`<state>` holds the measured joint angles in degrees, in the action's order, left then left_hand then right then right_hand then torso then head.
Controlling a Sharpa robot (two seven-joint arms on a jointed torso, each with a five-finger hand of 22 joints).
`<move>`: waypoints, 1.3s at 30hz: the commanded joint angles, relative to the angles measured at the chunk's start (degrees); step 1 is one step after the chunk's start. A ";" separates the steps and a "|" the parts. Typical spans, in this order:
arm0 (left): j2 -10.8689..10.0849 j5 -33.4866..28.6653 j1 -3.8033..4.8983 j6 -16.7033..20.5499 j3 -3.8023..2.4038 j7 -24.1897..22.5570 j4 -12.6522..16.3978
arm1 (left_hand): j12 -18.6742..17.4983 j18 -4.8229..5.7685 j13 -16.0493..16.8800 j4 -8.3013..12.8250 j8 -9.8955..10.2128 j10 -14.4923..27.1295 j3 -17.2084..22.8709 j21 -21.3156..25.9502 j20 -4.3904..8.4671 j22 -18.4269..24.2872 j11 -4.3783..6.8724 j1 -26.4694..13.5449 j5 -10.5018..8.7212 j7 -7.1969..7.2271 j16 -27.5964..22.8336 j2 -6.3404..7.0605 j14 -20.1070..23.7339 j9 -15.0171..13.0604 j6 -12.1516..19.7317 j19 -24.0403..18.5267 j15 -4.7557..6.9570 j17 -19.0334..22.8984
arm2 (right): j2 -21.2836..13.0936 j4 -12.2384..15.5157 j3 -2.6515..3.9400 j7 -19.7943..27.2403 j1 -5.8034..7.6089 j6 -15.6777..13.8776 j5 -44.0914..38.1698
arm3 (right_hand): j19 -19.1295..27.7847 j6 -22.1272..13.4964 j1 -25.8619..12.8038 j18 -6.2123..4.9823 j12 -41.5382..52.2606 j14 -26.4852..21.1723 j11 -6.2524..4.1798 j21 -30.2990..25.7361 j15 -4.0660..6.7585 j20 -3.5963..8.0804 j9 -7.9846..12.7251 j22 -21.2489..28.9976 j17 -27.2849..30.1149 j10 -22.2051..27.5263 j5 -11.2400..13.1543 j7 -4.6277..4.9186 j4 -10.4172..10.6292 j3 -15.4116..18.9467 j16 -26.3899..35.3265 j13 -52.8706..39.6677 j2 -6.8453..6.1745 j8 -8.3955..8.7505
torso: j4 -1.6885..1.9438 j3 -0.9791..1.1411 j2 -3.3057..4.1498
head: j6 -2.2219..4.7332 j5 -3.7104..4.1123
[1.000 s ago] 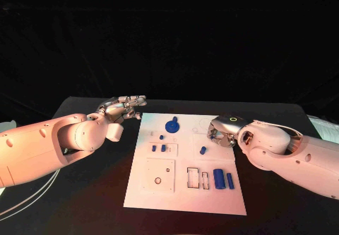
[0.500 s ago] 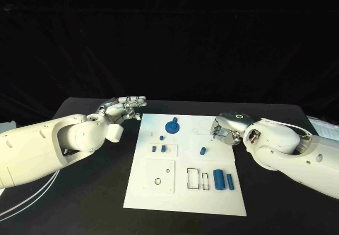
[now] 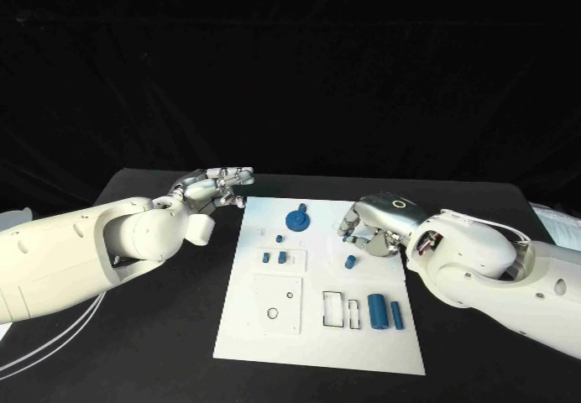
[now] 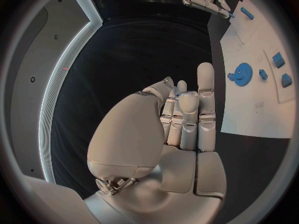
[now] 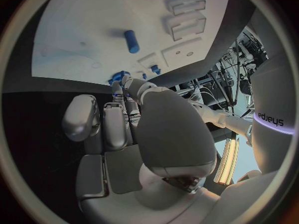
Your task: Assemble the parts on the task board
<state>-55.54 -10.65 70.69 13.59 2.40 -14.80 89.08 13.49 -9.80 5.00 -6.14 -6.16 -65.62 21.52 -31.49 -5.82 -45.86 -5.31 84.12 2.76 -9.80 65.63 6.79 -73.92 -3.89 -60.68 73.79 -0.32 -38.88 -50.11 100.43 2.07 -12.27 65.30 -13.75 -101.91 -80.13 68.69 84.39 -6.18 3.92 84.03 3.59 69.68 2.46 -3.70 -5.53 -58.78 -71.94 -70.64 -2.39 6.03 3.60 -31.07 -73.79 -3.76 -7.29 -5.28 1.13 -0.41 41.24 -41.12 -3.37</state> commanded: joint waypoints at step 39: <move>0.97 0.53 0.00 -1.35 -0.04 -0.07 1.62 | 0.33 -0.57 0.07 0.20 0.06 0.53 0.49 0.26 -0.07 0.12 -0.01 -0.22 0.33 0.01 -0.14 0.03 0.56 0.05 0.60 -0.30 -0.04 0.27 | 12.38 -3.23 -1.34 4.55 -7.51 3.90 0.44 | -0.13 -0.44 -0.79 0.28 -0.20 3.02 -0.27 0.26 -0.88 -0.26 -0.21 -0.06 -0.15 -0.92 -0.42 0.93 -1.12 -0.22 -0.47 -0.01 0.35 0.65 | -0.04 -0.06 0.04 | -2.79 -5.19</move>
<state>-54.69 -10.49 70.67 13.43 2.40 -14.72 90.53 13.49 -9.80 4.99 -5.93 -6.16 -65.62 21.74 -31.50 -5.82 -45.82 -5.31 84.12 2.76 -9.77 65.63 6.79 -73.72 -3.90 -60.31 73.79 -0.52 -38.70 -37.86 97.20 0.77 -8.26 57.90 -11.46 -101.13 -80.13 68.14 83.98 -6.18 3.80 84.01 3.80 69.68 2.05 -3.70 -5.68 -58.80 -72.04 -70.85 -2.52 6.56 2.76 -31.45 -74.04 -3.61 -6.92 -4.83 1.09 -0.48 41.28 -43.84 -8.47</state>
